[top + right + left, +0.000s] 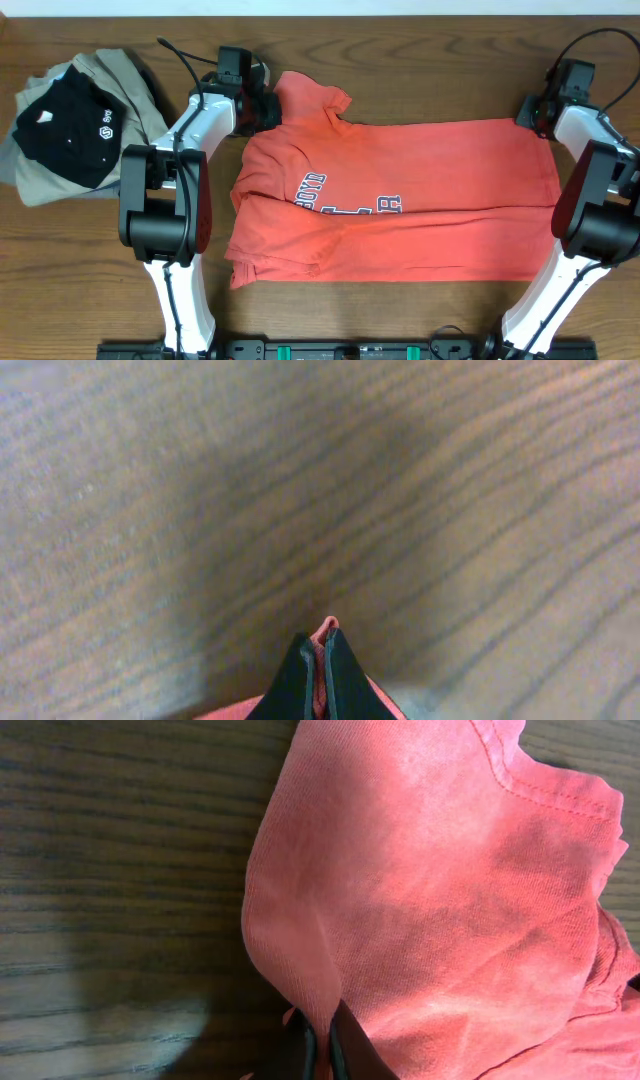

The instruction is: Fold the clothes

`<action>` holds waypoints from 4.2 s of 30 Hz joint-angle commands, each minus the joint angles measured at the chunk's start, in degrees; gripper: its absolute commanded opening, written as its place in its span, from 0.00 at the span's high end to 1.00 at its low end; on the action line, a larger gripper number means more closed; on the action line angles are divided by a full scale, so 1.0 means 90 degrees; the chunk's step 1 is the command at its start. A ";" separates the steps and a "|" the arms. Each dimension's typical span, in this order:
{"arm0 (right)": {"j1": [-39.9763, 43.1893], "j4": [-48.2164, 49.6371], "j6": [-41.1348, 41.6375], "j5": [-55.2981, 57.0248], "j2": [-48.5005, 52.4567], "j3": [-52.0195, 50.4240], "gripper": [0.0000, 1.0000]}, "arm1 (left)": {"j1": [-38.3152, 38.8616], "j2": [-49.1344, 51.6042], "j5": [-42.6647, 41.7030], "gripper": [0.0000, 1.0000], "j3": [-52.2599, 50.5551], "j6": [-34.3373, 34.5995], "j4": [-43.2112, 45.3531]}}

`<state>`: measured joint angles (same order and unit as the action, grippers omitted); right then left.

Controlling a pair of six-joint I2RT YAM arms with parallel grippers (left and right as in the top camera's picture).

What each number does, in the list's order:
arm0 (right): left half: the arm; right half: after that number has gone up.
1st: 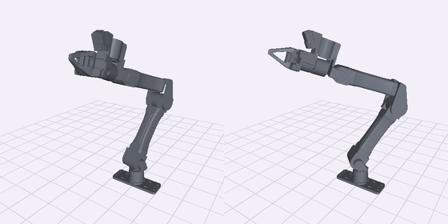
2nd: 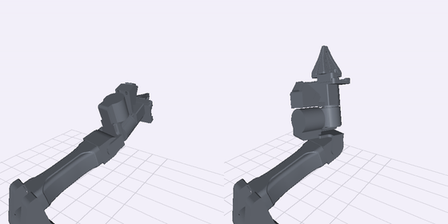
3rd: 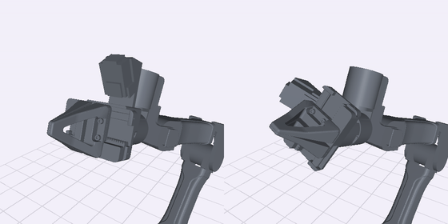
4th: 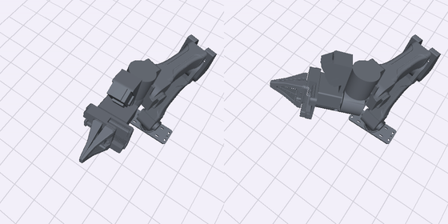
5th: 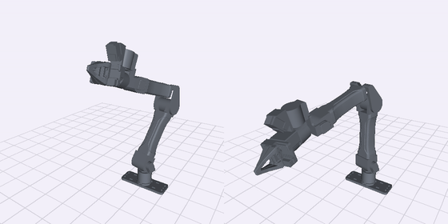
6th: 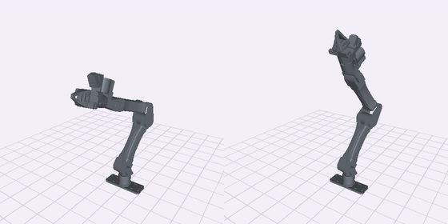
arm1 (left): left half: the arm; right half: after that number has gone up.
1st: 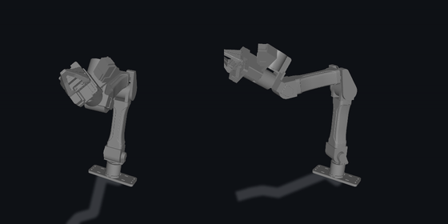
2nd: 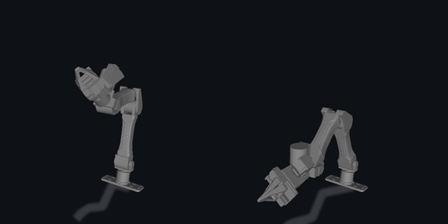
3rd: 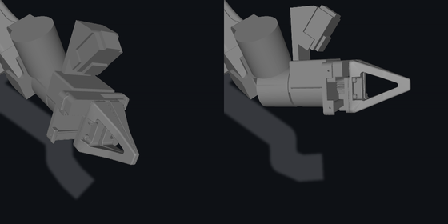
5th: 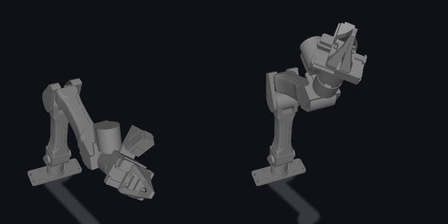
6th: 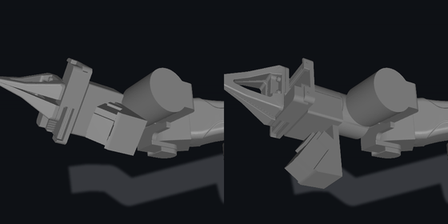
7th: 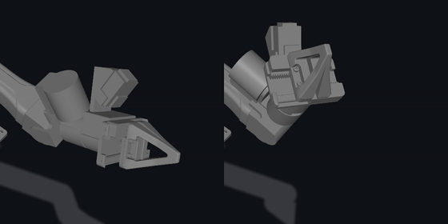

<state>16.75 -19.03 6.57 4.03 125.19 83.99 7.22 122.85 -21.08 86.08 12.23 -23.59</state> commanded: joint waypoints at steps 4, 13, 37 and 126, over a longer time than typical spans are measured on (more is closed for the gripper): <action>0.0138 -0.1506 0.0481 0.0253 -0.0245 0.0386 0.99 | -0.0034 -0.0738 -0.0061 0.94 0.0141 0.0058 -0.0257; 0.0500 -0.4386 0.0580 0.0702 -0.1447 0.0631 0.99 | -0.0034 -0.2106 -0.0022 0.94 0.0141 0.0051 -0.2548; 0.1632 -0.6560 0.0911 0.1197 -0.1821 0.0083 0.99 | -0.0032 -0.2399 0.0561 0.94 -0.1285 -0.0112 -0.5705; 0.1392 -0.4872 0.0240 -0.1093 -0.1819 -0.1804 0.62 | 0.3801 -0.2958 -0.0345 0.92 -0.1547 0.2516 -0.3929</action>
<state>29.61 -62.92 8.08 -5.61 109.08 67.79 39.46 95.92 -23.35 72.66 29.28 -59.22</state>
